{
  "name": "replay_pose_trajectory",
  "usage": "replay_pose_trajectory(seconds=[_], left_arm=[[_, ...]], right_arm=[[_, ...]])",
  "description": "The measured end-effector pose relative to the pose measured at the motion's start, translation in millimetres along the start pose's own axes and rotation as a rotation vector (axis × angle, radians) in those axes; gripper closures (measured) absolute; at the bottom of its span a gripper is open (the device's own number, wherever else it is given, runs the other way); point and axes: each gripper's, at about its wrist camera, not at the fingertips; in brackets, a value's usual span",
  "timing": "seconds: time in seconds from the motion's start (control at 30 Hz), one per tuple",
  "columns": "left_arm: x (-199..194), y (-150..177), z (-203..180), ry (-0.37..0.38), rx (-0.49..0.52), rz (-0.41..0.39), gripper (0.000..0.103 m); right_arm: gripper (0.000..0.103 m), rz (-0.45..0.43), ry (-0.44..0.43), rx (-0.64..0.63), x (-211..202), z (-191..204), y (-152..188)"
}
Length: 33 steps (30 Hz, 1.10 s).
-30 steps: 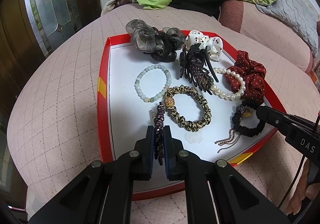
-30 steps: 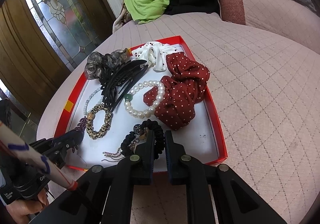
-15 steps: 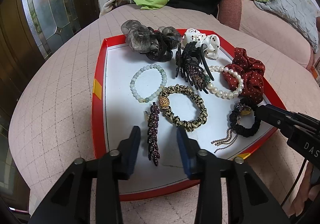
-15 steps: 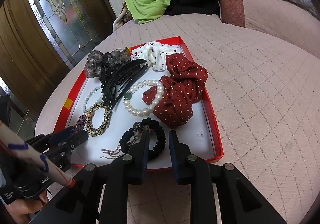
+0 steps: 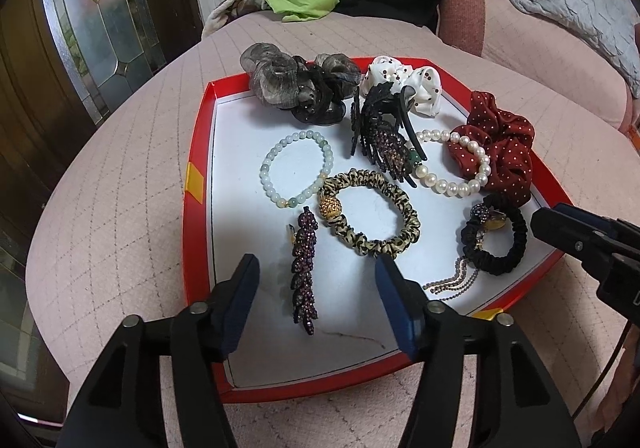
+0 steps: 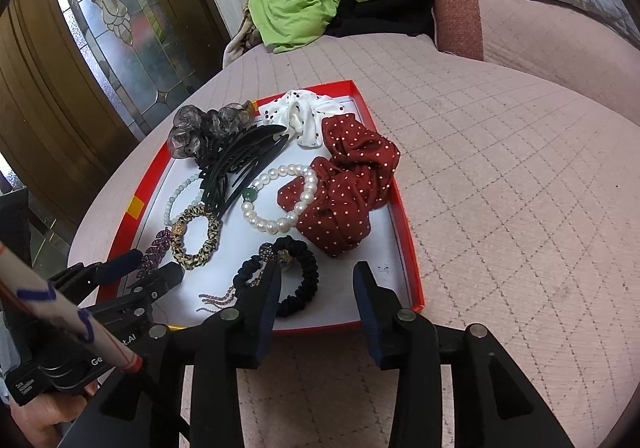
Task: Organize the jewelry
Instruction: 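Open both grippers and pull them back from the tray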
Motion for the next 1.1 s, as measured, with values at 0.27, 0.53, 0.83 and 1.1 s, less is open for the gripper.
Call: replay_pose_trajectory(seconds=[0.27, 0.53, 0.83, 1.1], left_arm=[[-1, -1, 1, -0.041, -0.001, -0.010, 0.025], [-2, 2, -3, -0.084, 0.004, -0.014, 0.019], [-32, 17, -7, -0.051, -0.039, -0.080, 0.019], [-115, 60, -22, -0.024, -0.087, -0.292, 0.009]], right_arm=[[0.045, -0.012, 0.021, 0.002, -6, -7, -1], [0.033, -0.023, 0.043, -0.003, -17, -11, 4], [0.024, -0.067, 0.107, 0.039, -51, -25, 25], [0.021, -0.226, 0.194, 0.019, -121, -29, 69]])
Point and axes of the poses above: each gripper's, at about its wrist camera, not at the fingertips, and x roughly the way its jaws point, z to its left, y to its underside, and after that the axes turned 13 degrees about y, right-handed
